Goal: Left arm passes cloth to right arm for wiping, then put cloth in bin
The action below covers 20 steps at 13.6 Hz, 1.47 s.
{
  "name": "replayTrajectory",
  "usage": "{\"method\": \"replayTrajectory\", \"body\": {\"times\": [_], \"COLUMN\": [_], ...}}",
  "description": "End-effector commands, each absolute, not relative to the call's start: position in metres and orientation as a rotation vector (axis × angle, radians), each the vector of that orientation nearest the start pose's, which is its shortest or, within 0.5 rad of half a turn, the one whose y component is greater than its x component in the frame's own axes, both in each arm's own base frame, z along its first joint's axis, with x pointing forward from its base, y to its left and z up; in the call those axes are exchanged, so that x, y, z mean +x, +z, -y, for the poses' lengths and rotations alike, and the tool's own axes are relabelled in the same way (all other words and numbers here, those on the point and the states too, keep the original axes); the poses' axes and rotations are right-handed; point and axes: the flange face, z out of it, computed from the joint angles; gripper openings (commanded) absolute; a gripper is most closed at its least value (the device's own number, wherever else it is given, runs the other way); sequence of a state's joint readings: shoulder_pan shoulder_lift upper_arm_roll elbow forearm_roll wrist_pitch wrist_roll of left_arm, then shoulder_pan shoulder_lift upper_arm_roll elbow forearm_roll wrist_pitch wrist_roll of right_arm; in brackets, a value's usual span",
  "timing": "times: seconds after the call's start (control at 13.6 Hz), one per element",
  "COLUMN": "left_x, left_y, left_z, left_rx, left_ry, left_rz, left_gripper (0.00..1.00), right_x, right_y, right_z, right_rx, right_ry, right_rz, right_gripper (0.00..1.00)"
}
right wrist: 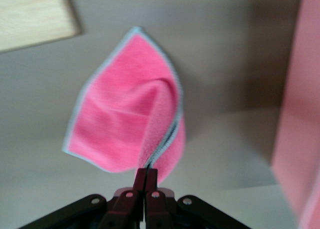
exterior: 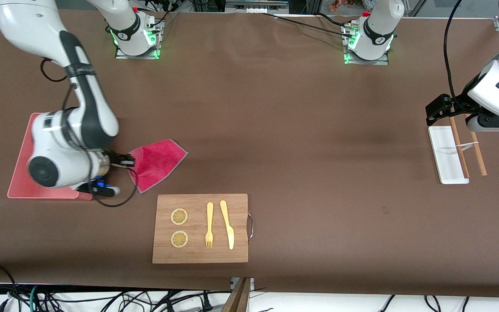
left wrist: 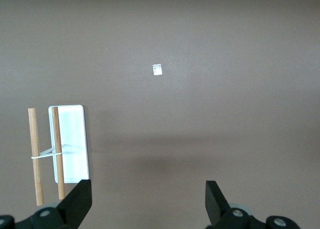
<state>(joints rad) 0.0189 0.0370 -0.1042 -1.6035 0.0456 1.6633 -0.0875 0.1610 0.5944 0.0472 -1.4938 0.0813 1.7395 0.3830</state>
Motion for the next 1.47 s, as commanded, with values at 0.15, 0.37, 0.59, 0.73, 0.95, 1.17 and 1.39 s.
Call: {"method": "replayTrajectory", "body": {"times": [0.15, 0.37, 0.59, 0.73, 0.95, 1.17, 1.39], "left_x": [0.574, 0.570, 0.564, 0.560, 0.554, 0.555, 0.556], "left_y": [0.605, 0.602, 0.607, 0.609, 0.611, 0.617, 0.613], "left_z": [0.053, 0.055, 0.054, 0.038, 0.028, 0.027, 0.015], "left_rx": [-3.119, -3.116, -3.115, -3.113, -3.112, -3.120, -3.171], "left_ry": [-0.027, 0.027, 0.021, 0.022, 0.109, 0.114, 0.144], "left_rz": [-0.062, -0.071, -0.104, -0.096, -0.102, -0.097, -0.049], "left_gripper": [1.00, 1.00, 1.00, 1.00, 1.00, 1.00, 1.00], "right_x": [0.634, 0.611, 0.586, 0.570, 0.564, 0.586, 0.608], "right_y": [0.291, 0.279, 0.271, 0.267, 0.261, 0.259, 0.251], "right_z": [-0.251, -0.332, -0.393, -0.426, -0.436, -0.399, -0.341], "right_rx": [-3.043, -2.980, -2.946, -2.919, -2.915, -2.957, -3.012], "right_ry": [0.459, 0.382, 0.300, 0.254, 0.235, 0.257, 0.350], "right_rz": [-0.578, -0.722, -0.800, -0.831, -0.831, -0.725, -0.619], "right_gripper": [0.00, 0.00, 0.00, 0.00, 0.00, 0.00, 0.00]}}
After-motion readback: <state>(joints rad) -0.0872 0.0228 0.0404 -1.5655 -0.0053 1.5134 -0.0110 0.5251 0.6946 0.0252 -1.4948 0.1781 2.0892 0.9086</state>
